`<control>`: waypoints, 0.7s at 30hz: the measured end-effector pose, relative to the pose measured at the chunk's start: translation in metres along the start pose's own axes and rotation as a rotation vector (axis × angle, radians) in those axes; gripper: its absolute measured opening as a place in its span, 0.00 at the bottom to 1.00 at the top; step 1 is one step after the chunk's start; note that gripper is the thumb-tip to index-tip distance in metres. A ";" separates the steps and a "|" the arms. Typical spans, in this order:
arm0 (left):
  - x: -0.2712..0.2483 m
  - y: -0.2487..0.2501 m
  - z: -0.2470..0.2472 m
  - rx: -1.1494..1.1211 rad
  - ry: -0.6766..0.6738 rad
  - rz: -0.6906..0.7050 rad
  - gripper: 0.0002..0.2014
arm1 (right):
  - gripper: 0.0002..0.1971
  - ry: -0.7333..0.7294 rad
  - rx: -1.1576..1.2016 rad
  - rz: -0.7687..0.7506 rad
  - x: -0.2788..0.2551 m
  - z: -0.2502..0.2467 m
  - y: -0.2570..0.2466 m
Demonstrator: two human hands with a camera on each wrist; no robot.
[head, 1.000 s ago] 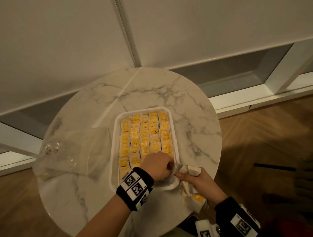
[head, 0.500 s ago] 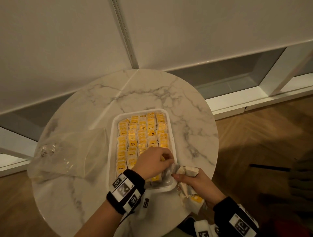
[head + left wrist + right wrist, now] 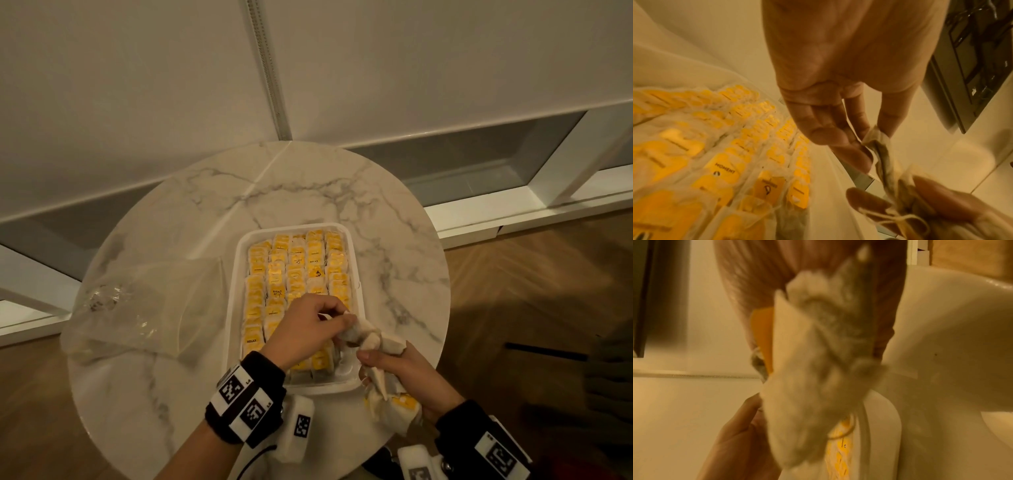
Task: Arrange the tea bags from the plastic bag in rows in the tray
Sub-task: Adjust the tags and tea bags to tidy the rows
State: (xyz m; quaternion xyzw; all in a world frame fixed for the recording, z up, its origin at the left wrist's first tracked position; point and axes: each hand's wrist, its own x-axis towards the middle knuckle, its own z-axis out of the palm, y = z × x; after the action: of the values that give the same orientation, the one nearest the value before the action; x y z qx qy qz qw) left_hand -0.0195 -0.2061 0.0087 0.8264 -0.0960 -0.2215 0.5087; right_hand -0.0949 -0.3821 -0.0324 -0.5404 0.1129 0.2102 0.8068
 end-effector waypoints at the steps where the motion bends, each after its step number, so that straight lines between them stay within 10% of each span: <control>1: 0.000 0.000 -0.002 -0.001 0.018 0.002 0.07 | 0.03 0.005 0.015 -0.001 0.000 -0.001 0.001; 8: -0.007 -0.003 -0.018 -0.161 0.216 0.010 0.06 | 0.16 0.072 0.051 -0.011 0.001 -0.001 -0.001; 21: -0.032 -0.024 0.002 0.204 -0.046 0.343 0.07 | 0.09 0.125 0.024 -0.006 0.007 0.010 0.000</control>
State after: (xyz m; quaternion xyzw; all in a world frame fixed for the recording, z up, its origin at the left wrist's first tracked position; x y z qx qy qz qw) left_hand -0.0500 -0.1845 -0.0053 0.8399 -0.2690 -0.1394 0.4504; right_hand -0.0889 -0.3713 -0.0316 -0.5431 0.1639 0.1722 0.8053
